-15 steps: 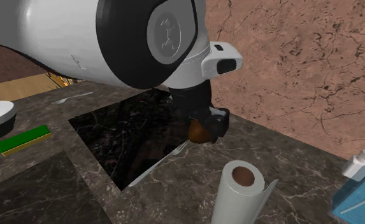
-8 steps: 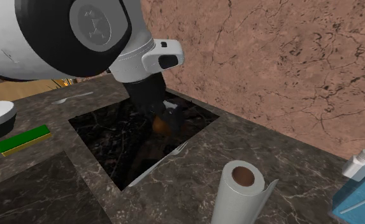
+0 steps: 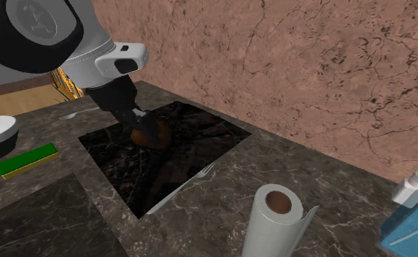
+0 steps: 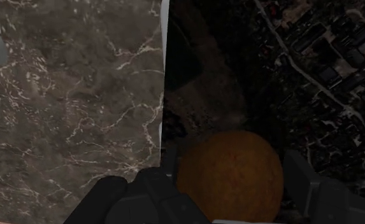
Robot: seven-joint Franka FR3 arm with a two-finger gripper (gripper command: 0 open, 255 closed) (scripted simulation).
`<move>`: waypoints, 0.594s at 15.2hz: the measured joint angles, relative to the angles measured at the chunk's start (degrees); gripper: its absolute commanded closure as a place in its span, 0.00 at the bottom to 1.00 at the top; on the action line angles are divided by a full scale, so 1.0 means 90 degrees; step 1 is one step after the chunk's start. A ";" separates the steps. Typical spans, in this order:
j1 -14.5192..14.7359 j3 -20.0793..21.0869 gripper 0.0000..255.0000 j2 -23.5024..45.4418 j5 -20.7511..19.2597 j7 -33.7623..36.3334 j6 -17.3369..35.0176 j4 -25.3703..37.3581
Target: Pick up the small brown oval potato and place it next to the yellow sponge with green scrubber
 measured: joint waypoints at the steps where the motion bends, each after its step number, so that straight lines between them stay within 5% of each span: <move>1: 0.0046 0.0122 1.00 0.0043 0.0011 0.0157 -0.0050 0.0071; 9: 0.0389 0.1199 1.00 0.0584 -0.0010 0.1557 -0.0413 0.0762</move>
